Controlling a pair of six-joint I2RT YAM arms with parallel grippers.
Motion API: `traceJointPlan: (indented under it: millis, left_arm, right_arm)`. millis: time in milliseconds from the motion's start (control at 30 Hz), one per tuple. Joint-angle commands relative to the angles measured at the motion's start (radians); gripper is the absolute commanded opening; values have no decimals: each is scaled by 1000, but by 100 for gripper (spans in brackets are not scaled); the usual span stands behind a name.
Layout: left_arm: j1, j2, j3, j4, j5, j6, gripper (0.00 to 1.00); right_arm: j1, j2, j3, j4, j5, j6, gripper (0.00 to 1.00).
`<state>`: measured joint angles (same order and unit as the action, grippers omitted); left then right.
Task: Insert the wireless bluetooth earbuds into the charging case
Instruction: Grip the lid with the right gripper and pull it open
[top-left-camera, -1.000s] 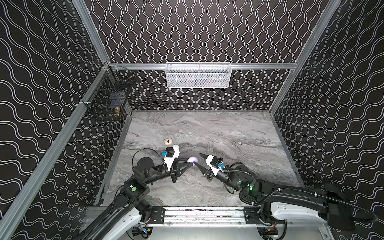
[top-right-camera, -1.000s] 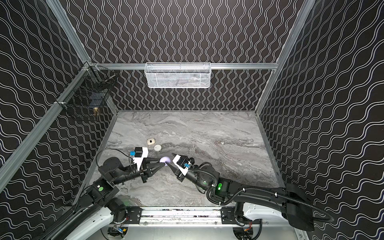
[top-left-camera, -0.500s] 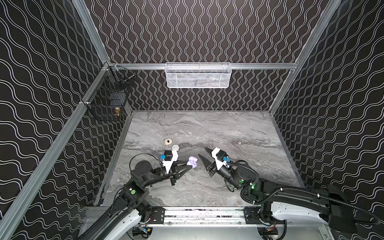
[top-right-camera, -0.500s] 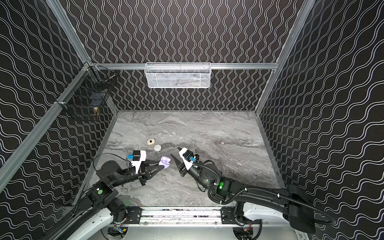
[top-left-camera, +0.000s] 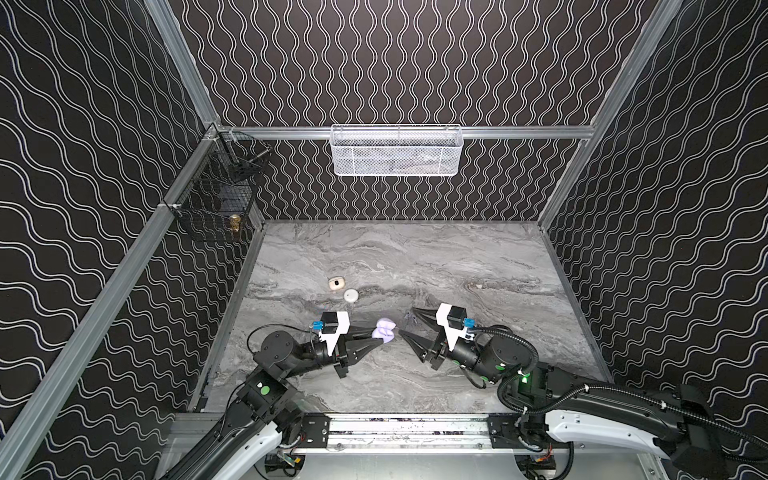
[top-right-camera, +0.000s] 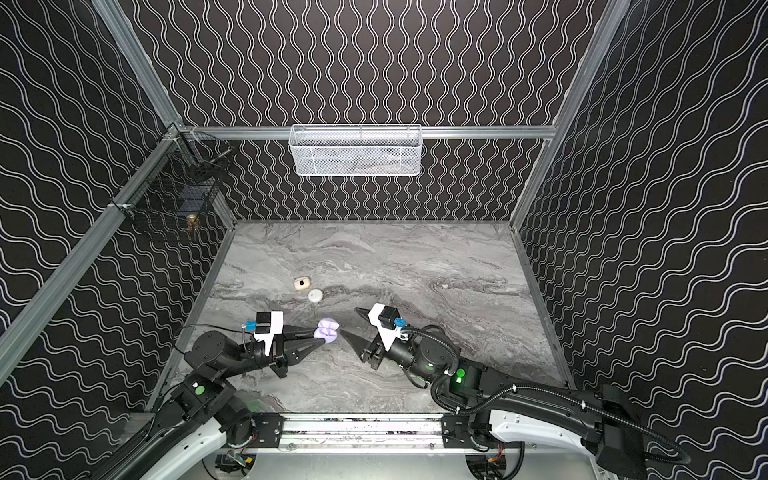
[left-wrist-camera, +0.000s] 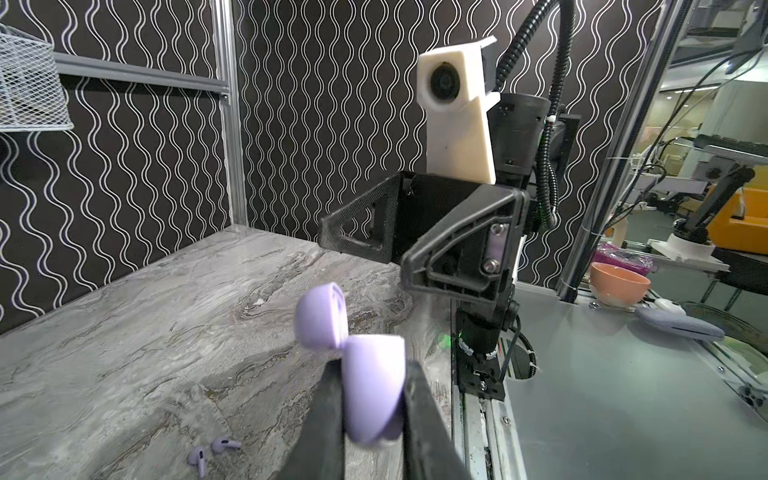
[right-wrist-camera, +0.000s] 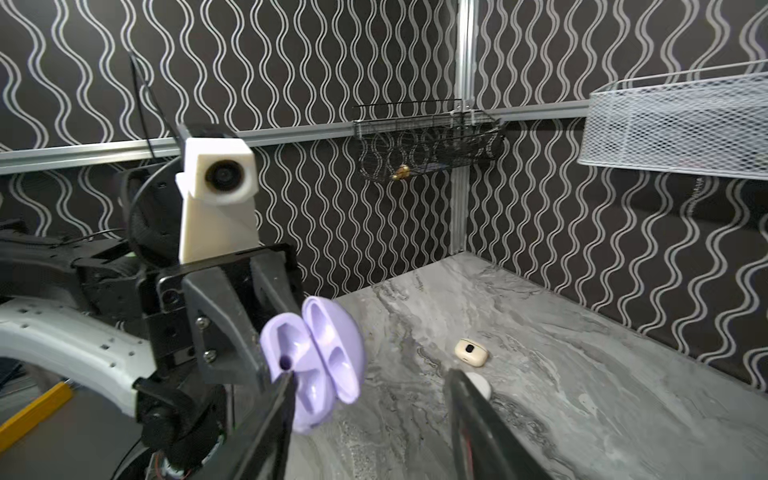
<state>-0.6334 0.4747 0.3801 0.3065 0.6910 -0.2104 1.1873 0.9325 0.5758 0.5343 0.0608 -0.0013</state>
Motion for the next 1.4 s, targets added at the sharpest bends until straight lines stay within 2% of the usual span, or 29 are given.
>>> traceJointPlan:
  millis: [0, 533, 800, 1167, 1367]
  left_arm:
    - [0, 13, 10, 57, 47, -6, 0]
    - [0, 2, 8, 78, 76, -15, 0]
    - [1, -2, 13, 88, 100, -21, 0]
    - [0, -10, 11, 106, 124, -29, 0]
    - [0, -13, 11, 105, 123, -27, 0]
  right_arm:
    - [0, 28, 35, -8, -68, 40, 59]
    - [-1, 97, 59, 43, -106, 70, 39]
    - [0, 109, 66, 43, -64, 81, 33]
    - [1, 123, 65, 70, -105, 92, 29]
    - [0, 126, 61, 89, -129, 90, 19]
